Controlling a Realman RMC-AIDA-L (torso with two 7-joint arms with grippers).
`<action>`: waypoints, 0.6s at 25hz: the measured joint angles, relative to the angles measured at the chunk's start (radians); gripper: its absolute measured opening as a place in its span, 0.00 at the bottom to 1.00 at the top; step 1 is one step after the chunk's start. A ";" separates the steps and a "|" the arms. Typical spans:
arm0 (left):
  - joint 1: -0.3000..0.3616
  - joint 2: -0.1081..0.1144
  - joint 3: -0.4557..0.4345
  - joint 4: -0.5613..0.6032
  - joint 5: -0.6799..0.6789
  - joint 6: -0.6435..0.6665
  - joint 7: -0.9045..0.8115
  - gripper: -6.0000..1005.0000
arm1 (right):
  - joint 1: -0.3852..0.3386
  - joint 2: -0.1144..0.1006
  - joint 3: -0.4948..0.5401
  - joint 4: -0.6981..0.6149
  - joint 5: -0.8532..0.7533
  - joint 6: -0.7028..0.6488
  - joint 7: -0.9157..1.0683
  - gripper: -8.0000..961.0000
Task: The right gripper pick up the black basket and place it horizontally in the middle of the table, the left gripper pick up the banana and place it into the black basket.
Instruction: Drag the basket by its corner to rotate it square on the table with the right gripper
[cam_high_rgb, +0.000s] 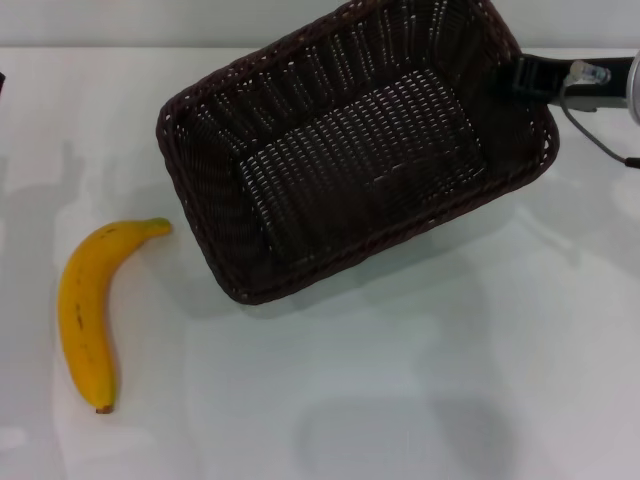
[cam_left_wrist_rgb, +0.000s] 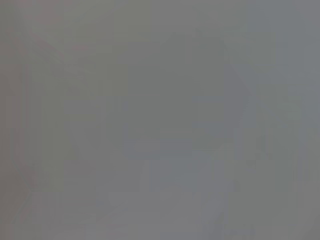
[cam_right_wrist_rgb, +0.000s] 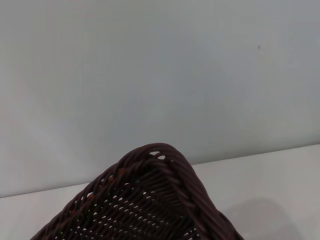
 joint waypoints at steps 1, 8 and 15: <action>0.000 0.000 0.000 -0.005 0.000 0.000 0.000 0.88 | -0.005 0.000 -0.009 0.000 0.001 -0.008 0.004 0.22; -0.001 0.001 -0.001 -0.006 0.000 0.001 0.000 0.88 | -0.015 -0.001 -0.027 -0.001 0.002 -0.033 0.014 0.22; -0.001 0.002 -0.001 -0.009 0.000 0.002 0.000 0.88 | -0.021 -0.002 -0.044 -0.017 -0.003 -0.049 0.023 0.22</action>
